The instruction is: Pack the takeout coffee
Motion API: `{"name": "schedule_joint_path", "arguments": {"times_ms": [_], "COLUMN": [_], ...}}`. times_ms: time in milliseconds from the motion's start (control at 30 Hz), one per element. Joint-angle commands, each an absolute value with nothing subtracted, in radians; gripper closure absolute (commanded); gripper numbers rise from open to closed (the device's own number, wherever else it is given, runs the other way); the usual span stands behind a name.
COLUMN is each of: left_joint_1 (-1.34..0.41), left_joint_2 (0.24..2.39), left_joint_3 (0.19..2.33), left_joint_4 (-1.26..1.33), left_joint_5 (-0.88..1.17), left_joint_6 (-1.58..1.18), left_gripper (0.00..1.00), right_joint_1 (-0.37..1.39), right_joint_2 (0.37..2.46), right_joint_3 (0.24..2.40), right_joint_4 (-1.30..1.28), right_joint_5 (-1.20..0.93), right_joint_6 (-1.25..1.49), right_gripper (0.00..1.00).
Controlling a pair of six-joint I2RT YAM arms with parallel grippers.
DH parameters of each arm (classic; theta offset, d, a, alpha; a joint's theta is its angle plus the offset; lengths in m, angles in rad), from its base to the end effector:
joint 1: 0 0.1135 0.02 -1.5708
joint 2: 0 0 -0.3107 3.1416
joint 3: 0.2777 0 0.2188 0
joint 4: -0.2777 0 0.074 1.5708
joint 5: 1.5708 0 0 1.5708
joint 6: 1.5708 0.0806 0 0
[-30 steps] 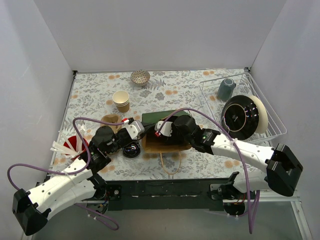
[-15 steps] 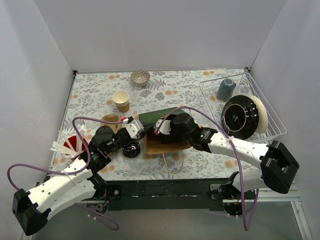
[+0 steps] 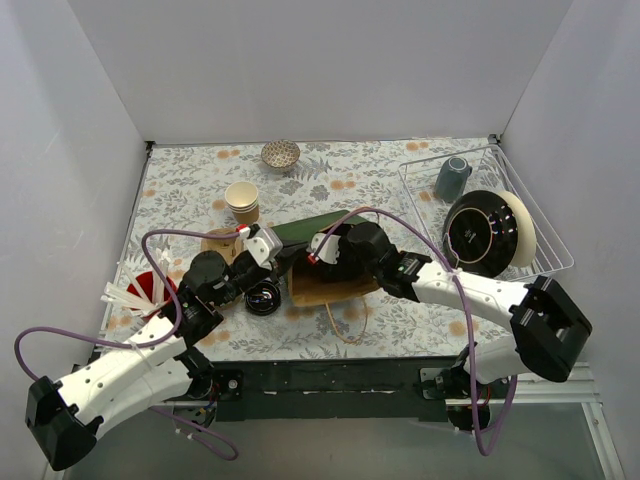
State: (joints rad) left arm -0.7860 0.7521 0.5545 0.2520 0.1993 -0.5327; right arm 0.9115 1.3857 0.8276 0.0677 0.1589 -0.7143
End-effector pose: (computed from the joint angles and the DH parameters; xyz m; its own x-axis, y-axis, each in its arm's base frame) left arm 0.1046 -0.1273 0.3516 -0.3901 -0.3139 -0.8656 0.7373 0.4567 -0.4978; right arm 0.1991 0.2361 0.2860 0.2373 -0.7498 -0.6177 -0.7141 0.2965 -0.6342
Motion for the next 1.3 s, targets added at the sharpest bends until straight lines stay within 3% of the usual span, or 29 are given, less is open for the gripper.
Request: {"name": "schedule_joint_path", "arguments": {"times_ms": [0, 633, 1267], "left_joint_1": [-0.784, -0.769, -0.742], "left_joint_2": [0.759, 0.761, 0.756], "left_joint_3": [0.566, 0.563, 0.554], "left_joint_4": [0.268, 0.256, 0.255], "left_joint_5": [0.225, 0.222, 0.224], "left_joint_6": [-0.581, -0.606, -0.672], "left_gripper": [1.00, 1.00, 1.00], "right_joint_1": [0.902, 0.894, 0.896], "right_joint_2": [1.419, 1.459, 1.456], "right_joint_3": [0.825, 0.845, 0.854], "right_joint_4": [0.156, 0.204, 0.262], "right_joint_5": [0.121, 0.169, 0.181], "right_joint_6": [-0.666, -0.569, -0.718], "right_gripper": [0.85, 0.87, 0.91]}}
